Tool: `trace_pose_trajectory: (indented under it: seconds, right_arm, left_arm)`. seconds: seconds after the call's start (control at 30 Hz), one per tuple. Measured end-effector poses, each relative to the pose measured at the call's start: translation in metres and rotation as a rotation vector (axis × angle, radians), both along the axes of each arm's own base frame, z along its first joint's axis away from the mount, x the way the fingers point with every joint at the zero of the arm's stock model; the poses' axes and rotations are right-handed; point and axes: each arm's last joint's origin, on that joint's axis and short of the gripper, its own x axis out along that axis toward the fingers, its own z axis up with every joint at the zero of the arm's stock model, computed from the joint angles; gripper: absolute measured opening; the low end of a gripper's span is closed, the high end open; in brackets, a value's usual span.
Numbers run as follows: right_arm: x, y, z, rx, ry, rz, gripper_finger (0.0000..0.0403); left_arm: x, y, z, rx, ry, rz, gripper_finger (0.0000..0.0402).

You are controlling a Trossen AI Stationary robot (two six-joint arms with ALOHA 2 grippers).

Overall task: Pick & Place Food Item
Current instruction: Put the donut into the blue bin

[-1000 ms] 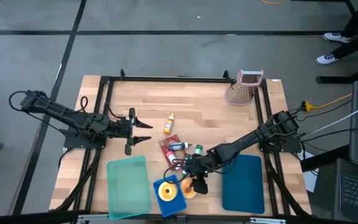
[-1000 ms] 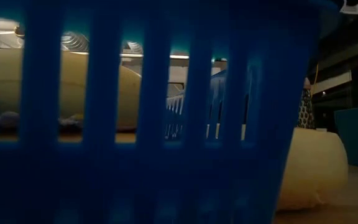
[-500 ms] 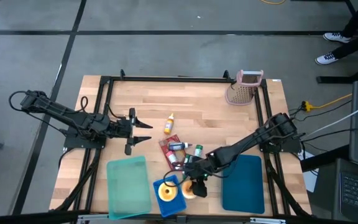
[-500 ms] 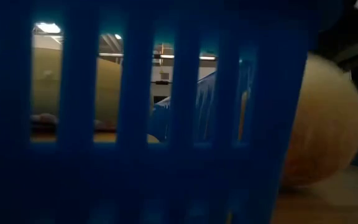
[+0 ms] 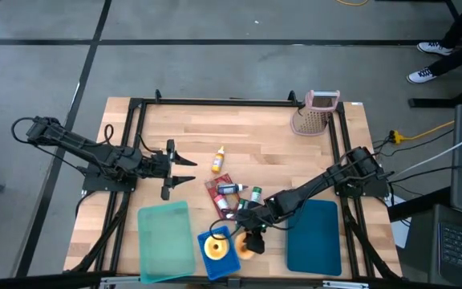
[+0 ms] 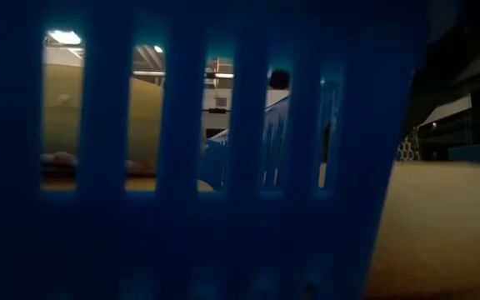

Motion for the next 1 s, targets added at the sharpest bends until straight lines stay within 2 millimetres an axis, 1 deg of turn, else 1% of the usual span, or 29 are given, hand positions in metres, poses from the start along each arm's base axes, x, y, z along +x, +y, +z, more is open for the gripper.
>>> trace_pose_trajectory:
  seconds: [0.1, 0.17, 0.27, 0.4, 0.43, 0.47, 0.6, 0.7, 0.77, 1.0]
  right_arm:
    - [0.001, -0.003, 0.0, -0.012, 0.002, -0.013, 0.0194]
    - [0.002, -0.005, 0.0, -0.018, -0.002, -0.018, 0.017]
    - [0.002, -0.004, 0.0, -0.011, 0.002, -0.012, 0.0117]
    - [0.001, -0.004, 0.0, 0.0, 0.008, -0.003, 0.0034]
    - [0.001, -0.004, 0.0, 0.007, 0.01, 0.0, 0.002]
    - [0.001, -0.004, 0.0, 0.015, 0.012, 0.003, 0.0014]
    - [0.001, -0.004, 0.001, 0.033, 0.018, 0.004, 0.0016]
    - [-0.001, -0.004, 0.009, 0.04, 0.012, -0.004, 0.0011]
    - [-0.002, -0.004, 0.02, 0.053, -0.016, -0.003, 0.0011]
    - [-0.007, -0.005, 0.069, 0.09, -0.137, -0.009, 0.0011]
  left_arm:
    - [0.0, 0.0, 0.0, 0.0, 0.0, 0.0, 0.019]
    - [0.0, 0.0, 0.0, 0.0, 0.0, 0.0, 0.019]
    - [0.0, 0.0, 0.0, 0.002, 0.0, 0.0, 0.019]
    - [0.0, 0.0, 0.0, 0.009, 0.0, -0.001, 0.019]
    - [0.0, 0.0, 0.0, 0.013, 0.0, -0.001, 0.019]
    - [0.0, 0.0, 0.0, 0.015, 0.0, -0.001, 0.0189]
    - [0.0, 0.0, 0.0, 0.015, 0.0, -0.002, 0.0189]
    - [0.0, 0.0, 0.0, 0.016, 0.0, -0.002, 0.0189]
    - [0.0, 0.0, 0.0, 0.016, 0.0, -0.002, 0.0189]
    - [0.0, 0.0, 0.0, 0.016, 0.0, -0.002, 0.0189]
